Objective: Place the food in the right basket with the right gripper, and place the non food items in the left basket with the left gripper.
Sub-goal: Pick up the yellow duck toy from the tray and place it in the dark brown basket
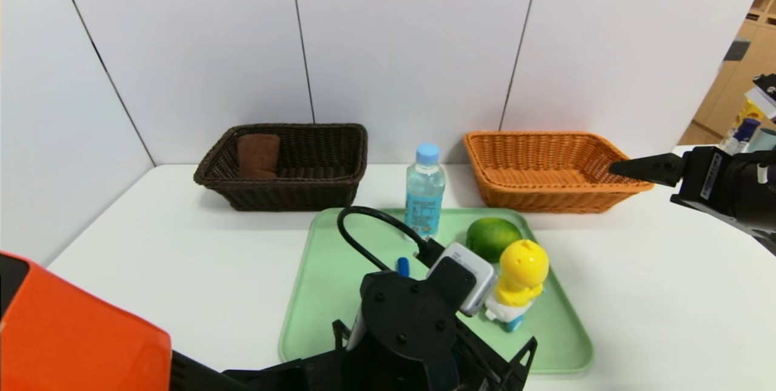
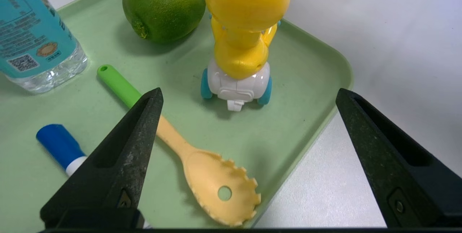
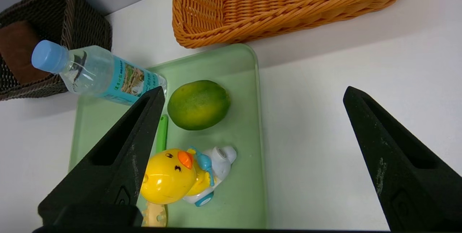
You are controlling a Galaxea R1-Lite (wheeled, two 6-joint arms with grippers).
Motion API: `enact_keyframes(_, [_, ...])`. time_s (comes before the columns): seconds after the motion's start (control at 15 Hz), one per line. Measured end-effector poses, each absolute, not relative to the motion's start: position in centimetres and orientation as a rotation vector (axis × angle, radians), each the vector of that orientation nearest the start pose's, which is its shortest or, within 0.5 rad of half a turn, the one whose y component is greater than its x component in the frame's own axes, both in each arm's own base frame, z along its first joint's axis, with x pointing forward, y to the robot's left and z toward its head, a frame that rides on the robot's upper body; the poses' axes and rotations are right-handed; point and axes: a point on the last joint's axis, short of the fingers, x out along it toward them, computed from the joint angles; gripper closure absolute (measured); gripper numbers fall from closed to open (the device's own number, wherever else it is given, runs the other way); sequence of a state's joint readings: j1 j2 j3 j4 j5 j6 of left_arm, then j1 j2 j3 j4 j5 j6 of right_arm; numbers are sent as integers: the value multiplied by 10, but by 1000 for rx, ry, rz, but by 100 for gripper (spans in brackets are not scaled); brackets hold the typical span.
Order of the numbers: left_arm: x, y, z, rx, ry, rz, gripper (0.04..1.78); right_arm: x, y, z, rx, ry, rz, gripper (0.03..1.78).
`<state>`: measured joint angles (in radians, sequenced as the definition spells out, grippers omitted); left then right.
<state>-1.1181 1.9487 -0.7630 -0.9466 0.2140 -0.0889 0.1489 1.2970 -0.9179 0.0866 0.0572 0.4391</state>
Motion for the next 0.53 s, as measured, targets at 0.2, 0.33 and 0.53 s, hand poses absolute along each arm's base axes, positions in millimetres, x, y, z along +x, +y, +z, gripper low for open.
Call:
enact_keyframes(0.2, [162, -323, 118, 81, 229, -902, 13, 199, 33, 249, 407, 502, 104, 10])
enact_keyframes(0.33, [168, -333, 112, 91, 236, -909, 13, 199, 33, 249, 407, 501, 105, 10])
enact_keyframes(0.53, [175, -345, 104, 98, 243, -913, 13, 199, 33, 251, 407, 497, 107, 10])
